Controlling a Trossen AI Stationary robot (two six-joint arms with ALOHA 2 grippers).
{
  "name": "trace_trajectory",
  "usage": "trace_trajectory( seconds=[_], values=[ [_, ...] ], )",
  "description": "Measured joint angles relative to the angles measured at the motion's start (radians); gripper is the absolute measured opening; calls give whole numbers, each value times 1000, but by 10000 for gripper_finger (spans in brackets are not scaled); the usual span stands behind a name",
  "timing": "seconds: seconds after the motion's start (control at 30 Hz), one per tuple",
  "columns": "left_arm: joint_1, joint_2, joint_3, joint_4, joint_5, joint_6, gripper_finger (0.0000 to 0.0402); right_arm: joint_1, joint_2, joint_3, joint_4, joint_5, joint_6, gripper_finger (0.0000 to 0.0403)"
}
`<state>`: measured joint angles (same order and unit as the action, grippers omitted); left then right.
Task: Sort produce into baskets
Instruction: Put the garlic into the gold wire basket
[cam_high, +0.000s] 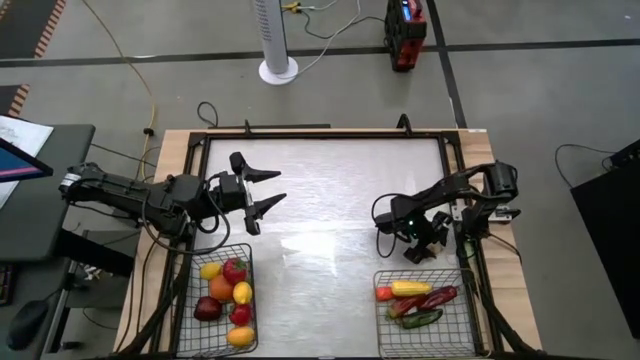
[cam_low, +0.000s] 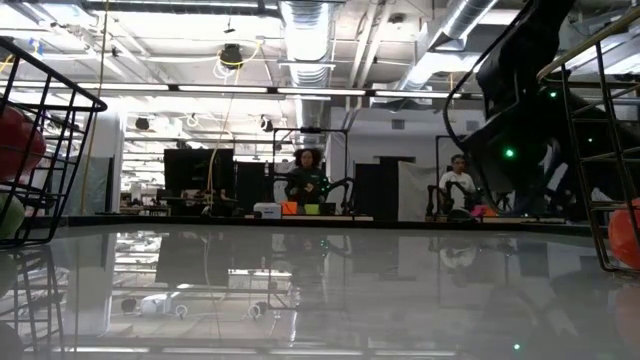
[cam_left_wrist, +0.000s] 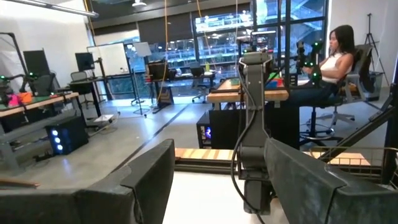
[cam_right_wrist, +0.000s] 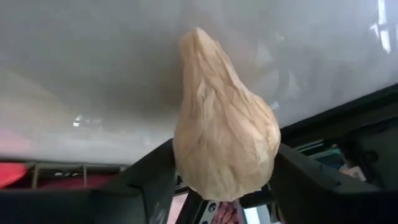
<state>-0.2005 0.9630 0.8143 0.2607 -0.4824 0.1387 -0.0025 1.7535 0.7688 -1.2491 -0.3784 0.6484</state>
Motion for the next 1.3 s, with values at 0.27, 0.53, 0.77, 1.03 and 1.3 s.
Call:
trace_trajectory(
  seconds=[0.27, 0.53, 0.77, 1.03, 1.3],
  values=[
    [0, -4, 0, 9, 1, 0, 237, 0, -41, 112, -33, 22, -25, 198],
    [0, -17, 0, 6, 6, -9, 237, 3, -168, 306, -184, 16, 13, 209],
    [0, -17, 0, 7, 6, -10, 237, 76, -298, 457, -227, -11, 142, 207],
    [0, -17, 0, 5, 5, -24, 237, 362, -394, 471, -80, -16, 346, 212],
    [0, -17, 0, -7, 5, -82, 237, 631, -351, 471, 55, 85, 462, 216]
  ],
)
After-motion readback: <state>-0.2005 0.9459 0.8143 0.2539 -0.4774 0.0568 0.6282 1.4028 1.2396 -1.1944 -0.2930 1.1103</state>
